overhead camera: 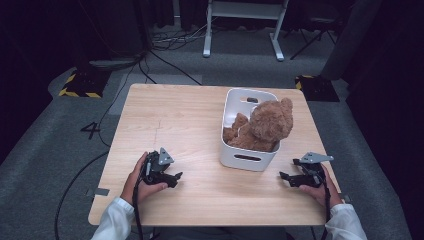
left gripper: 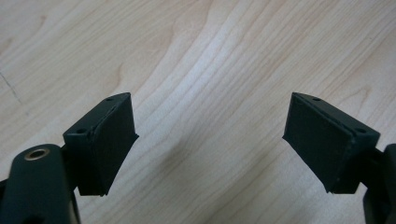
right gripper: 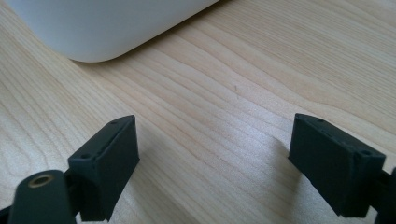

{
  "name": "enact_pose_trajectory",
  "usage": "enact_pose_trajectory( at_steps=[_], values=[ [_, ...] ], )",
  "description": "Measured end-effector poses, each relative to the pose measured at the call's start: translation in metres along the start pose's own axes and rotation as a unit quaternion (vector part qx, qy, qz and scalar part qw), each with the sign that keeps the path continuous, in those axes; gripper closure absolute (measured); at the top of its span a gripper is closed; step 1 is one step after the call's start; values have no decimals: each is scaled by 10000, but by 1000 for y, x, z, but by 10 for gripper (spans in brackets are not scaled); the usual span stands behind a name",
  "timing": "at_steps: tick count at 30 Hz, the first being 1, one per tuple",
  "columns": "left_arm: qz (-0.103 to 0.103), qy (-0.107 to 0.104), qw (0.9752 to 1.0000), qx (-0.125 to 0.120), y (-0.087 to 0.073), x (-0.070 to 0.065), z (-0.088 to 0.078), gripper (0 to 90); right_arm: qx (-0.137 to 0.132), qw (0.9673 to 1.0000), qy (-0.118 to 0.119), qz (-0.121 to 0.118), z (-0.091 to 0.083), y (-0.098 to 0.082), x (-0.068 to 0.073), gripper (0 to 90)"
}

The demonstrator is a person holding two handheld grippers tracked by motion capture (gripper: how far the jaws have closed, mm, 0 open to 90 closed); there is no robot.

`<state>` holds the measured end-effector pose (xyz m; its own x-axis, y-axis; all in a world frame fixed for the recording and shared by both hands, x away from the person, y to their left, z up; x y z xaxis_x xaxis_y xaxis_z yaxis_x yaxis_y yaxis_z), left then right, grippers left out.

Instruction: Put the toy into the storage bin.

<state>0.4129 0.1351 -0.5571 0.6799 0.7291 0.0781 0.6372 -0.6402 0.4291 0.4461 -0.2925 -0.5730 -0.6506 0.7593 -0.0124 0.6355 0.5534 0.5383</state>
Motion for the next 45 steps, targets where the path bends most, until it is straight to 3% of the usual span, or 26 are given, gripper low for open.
enact_pose_trajectory(
  at_steps=[13,19,22,26,45],
  values=[
    [-363,-144,9992,87,-28,6,7,167,-1,10000,7,-10,0,0,0,157],
    [-575,-308,9978,-67,-36,10,6,162,-5,10000,-10,-5,-1,-1,0,160],
    [-641,-239,9973,-251,-42,12,5,158,-8,10000,-19,15,-1,-2,0,162],
    [-737,-210,9967,-251,-50,14,1,155,-6,10000,-23,12,-2,-3,0,162],
    [-690,-202,9971,-252,-52,15,0,157,-4,10000,-19,12,-1,-2,1,158]
  ],
)
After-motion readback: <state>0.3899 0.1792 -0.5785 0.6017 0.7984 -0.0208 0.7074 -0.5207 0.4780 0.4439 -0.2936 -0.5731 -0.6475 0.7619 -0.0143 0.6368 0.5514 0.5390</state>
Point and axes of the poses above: each handheld gripper's, and its own axes: z roughly forward along the jaws, y roughly out of its top, x roughly to its left, the point moved 10 cm from there along z, roughly forward along the jaws, and after that the axes turned 15 degrees about x, right-handed, at the moved point
